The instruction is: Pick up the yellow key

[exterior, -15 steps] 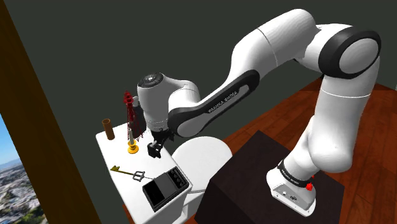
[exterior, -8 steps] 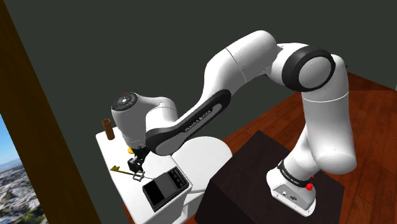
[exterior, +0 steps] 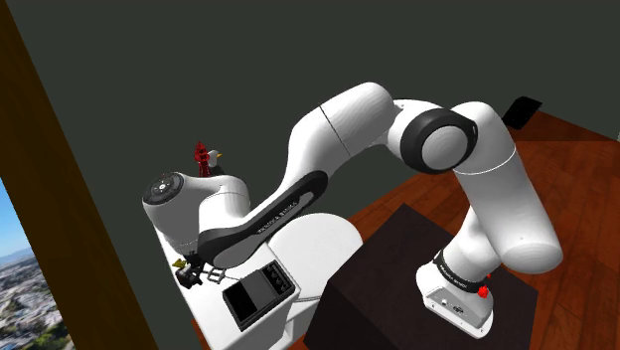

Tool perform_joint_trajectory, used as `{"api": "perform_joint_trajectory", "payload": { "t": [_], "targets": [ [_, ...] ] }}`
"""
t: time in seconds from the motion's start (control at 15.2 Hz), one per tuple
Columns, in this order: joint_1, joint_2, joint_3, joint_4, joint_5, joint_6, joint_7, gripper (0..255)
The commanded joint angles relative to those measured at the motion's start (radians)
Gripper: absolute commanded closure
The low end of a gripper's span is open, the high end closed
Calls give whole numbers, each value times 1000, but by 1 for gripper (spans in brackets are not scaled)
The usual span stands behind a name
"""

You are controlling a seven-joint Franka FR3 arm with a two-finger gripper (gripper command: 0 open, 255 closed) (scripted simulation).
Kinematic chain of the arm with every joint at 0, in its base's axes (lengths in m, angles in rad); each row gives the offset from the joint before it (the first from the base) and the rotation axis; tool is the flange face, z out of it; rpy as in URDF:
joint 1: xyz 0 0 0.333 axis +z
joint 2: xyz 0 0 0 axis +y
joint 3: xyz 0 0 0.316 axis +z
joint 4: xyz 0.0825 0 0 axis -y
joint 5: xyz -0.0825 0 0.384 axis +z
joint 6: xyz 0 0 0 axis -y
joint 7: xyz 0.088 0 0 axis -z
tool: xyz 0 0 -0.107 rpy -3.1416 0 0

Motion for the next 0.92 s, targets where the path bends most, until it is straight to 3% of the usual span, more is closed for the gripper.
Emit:
{"api": "perform_joint_trajectory", "payload": {
  "t": [0.0,0.33,0.4,0.86],
  "targets": [
    [4,20,-6,6,-7,14,3,0],
    [10,54,-16,15,-18,39,10,0],
    [11,56,-17,18,-18,38,10,255],
    [12,49,-15,13,-16,36,13,255]
  ]
}}
